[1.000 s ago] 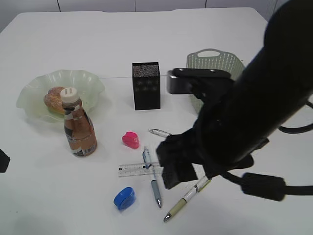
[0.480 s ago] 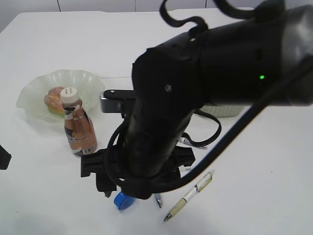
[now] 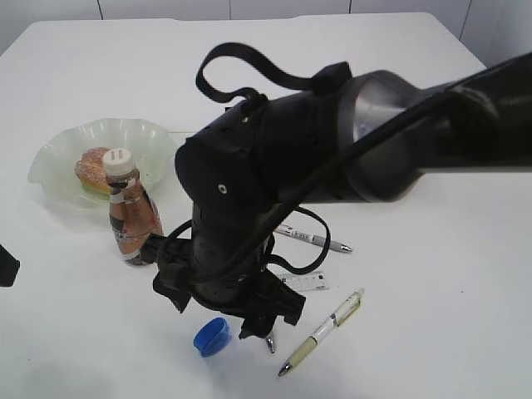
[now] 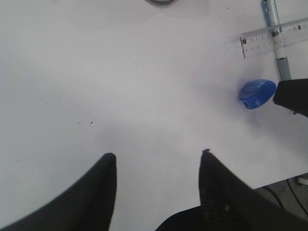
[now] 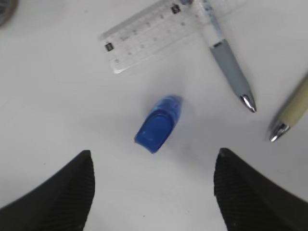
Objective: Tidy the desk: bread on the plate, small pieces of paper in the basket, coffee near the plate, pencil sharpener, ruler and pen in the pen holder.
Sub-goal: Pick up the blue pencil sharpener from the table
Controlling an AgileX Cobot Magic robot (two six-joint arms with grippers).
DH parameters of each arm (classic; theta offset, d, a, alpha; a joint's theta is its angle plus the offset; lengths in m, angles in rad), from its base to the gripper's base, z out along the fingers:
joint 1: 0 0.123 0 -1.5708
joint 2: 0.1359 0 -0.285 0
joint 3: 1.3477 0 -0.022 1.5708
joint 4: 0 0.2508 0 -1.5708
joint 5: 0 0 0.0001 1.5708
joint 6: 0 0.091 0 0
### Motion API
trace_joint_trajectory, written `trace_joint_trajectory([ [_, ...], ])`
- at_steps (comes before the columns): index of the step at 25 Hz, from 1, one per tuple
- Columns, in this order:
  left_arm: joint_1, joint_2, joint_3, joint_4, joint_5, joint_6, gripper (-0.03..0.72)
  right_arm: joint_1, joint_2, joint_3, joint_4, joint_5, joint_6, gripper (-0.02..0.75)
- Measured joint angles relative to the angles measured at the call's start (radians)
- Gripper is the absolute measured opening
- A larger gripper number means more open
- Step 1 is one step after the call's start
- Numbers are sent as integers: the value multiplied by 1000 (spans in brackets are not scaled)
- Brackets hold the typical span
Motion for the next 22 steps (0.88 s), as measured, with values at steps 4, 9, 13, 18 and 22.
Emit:
trace_joint_trajectory([
  [4,0,0,0,0,-2,0,405,0,36,-5,-2,30,209,565],
  [9,0,0,0,0,-4,0,403,0,48,-7,-29,40,370,565],
  [13,0,0,0,0,-9,0,403,0,71,-27,-39,42,416,565],
  [18,0,0,0,0,-9,0,403,0,140,-105,-42,47,420,565],
  [22,0,0,0,0,-9,0,396,0,149,-136,-79,106,420,565],
])
